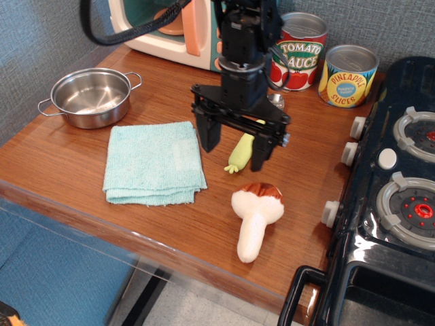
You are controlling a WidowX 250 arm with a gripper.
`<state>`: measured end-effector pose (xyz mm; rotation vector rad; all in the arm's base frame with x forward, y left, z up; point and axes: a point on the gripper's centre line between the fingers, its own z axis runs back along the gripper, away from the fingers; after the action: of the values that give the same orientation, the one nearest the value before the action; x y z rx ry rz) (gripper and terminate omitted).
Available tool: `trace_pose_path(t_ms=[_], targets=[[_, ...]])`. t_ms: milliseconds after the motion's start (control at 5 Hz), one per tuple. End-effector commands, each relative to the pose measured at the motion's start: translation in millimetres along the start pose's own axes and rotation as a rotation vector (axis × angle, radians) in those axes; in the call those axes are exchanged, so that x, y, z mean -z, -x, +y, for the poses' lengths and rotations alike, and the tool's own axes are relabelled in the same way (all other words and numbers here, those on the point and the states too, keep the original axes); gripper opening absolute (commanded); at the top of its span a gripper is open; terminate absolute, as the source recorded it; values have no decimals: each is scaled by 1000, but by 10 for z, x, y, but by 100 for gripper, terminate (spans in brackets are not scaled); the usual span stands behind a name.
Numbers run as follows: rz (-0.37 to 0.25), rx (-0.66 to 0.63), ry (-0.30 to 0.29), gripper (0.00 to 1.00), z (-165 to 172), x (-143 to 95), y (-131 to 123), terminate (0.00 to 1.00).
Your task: Move the mushroom behind the blue rag and close to the microwave.
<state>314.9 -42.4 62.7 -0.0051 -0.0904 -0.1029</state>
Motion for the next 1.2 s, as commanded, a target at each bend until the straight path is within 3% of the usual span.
trace_pose_path(t_ms=[0,400,600,1000], targets=[[-156,23,19,100,-292,-466,188,0],[-80,51,62,100,-510,-85,271,0],[-36,72,53,100,-626,123,295,0],[17,84,3,100,-635,293,268,0]])
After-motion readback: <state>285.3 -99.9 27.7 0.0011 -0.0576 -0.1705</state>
